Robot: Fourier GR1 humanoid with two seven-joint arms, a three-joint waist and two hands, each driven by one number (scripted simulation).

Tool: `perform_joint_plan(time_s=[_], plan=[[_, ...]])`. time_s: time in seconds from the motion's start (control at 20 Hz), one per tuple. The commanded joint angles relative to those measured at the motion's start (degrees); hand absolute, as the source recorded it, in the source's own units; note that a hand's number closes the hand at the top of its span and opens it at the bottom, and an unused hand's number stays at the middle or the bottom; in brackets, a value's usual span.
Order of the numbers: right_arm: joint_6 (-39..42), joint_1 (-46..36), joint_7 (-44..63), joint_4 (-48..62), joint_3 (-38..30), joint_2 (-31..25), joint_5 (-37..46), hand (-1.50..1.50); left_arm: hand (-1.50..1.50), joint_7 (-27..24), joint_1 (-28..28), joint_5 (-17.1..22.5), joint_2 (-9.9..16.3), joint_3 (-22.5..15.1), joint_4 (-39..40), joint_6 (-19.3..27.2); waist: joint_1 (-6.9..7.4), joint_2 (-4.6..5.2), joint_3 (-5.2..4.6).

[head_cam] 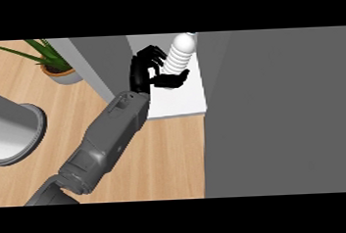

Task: Pick up the bottled water, place it into the cabinet and close the cabinet

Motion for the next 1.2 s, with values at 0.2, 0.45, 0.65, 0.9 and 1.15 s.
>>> perform_joint_plan(time_s=[0.2, 0.45, 0.65, 0.9, 1.15], plan=[[1.4, 0.1, -0.3, -1.6, -0.4, 0.4, -4.1, -1.5, 1.5, -4.2, -3.8, 1.9, 1.8, 5.8, 7.8, 0.0, -1.42, 0.68, -0.06], [1.7, 0.4, 0.8, -2.6, 0.3, 0.7, -4.2, -1.5, -1.5, -5.4, -6.9, -1.9, 2.0, 3.3, 11.7, 4.2, -1.19, 0.58, -0.05], [3.2, 1.2, 1.0, -1.9, -1.0, -0.5, -5.4, -1.5, -1.5, -8.2, -6.3, -3.0, 2.6, 2.8, 13.6, 5.0, -1.68, 0.93, -0.07], [5.0, 1.4, -2.0, -0.4, -0.9, -0.5, -4.4, -1.5, -1.5, -7.9, -7.8, -1.8, 2.8, 4.5, 14.0, 3.2, -2.6, 1.07, -0.09], [5.5, 3.1, -1.8, -1.2, -1.2, -0.4, -4.9, -1.5, -1.5, -10.3, -10.0, -0.4, 2.1, 6.4, 10.6, -3.2, -2.05, 0.58, -0.11]])
